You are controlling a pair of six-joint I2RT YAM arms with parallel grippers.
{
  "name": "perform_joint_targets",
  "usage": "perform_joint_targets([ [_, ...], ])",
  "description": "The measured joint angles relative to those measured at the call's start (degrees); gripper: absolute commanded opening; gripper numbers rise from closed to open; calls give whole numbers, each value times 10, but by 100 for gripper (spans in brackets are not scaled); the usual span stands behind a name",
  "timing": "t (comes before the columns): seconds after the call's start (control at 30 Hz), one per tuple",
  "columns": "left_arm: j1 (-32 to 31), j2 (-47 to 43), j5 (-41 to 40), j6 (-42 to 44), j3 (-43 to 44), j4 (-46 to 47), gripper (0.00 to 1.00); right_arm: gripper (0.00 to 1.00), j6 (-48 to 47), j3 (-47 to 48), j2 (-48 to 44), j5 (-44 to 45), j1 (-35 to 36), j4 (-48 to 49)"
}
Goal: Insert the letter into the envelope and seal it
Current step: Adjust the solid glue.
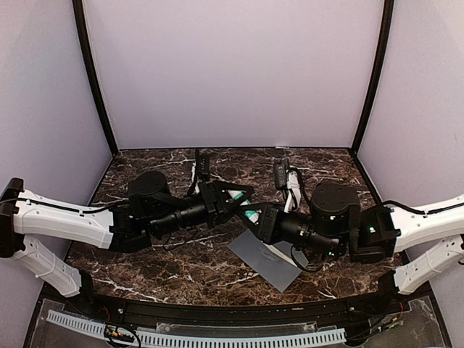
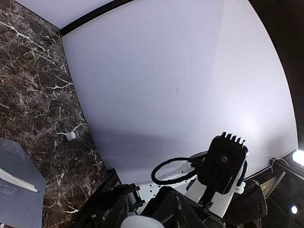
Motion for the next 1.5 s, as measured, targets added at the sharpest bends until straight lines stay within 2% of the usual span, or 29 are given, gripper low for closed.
perform_joint_targets([
  [0.13, 0, 2, 1, -14, 0, 6, 13, 0, -5, 3, 0, 5, 3, -2],
  [0.23, 0, 2, 2, -21, 0, 10, 4, 15, -6, 4, 0, 7, 5, -1],
  [0.37, 0, 2, 0, -21, -2, 13, 1, 45, -3, 4, -2, 3, 5, -3],
  [0.47, -1, -2, -3, -14, -4, 14, 0, 55, 4, -7, -12, -8, 6, -5],
  [0.53, -1, -4, -4, -11, -5, 14, 0, 54, 11, -20, -24, -18, 7, -3],
  [0.9, -1, -8, -4, 2, -7, 13, 0, 24, 35, -61, -70, -57, 8, 9],
  [1.5, -1, -8, 7, 9, -7, 8, 0, 27, 30, -61, -74, -61, 8, 4],
])
